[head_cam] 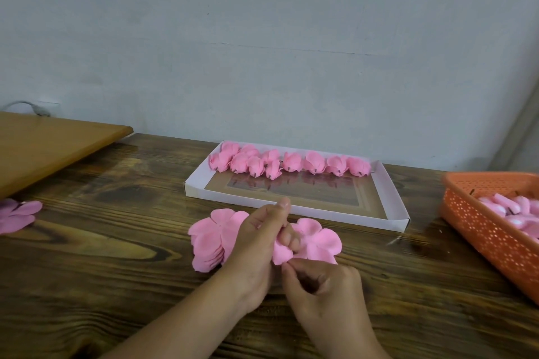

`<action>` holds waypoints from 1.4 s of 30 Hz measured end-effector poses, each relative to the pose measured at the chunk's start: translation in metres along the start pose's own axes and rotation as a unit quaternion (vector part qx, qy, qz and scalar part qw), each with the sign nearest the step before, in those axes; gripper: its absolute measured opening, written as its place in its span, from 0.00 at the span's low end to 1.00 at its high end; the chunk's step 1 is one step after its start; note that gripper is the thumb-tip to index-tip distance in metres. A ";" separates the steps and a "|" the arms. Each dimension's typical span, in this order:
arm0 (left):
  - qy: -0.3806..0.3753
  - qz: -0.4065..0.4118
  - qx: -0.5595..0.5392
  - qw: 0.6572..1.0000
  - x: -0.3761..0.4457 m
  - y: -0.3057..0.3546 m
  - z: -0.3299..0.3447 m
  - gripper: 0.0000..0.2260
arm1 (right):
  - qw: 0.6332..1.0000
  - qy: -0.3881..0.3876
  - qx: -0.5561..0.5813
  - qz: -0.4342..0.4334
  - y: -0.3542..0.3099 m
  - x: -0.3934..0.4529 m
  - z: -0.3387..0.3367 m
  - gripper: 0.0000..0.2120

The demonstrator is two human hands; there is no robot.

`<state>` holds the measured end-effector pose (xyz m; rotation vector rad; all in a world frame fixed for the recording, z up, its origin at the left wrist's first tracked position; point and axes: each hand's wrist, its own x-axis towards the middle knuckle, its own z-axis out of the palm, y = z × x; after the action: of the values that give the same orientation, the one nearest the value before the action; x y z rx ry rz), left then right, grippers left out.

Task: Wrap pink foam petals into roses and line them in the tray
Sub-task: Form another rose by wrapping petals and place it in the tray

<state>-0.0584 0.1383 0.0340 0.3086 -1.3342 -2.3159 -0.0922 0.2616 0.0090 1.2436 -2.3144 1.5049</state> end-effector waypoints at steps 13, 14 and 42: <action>0.019 0.023 -0.022 0.999 0.005 0.003 -0.003 0.10 | 0.868 -0.120 0.360 0.319 -0.016 0.015 -0.004 0.02; 0.008 0.021 -0.019 1.000 0.004 0.003 -0.003 0.09 | 0.849 -0.118 0.398 0.327 -0.016 0.016 -0.005 0.09; -0.023 0.005 -0.057 0.998 -0.001 0.001 0.001 0.06 | 0.956 0.028 0.252 0.145 -0.019 0.005 0.004 0.16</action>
<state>-0.0576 0.1391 0.0353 0.2127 -1.2155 -2.3926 -0.0817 0.2528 0.0228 0.9465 -2.2265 2.3058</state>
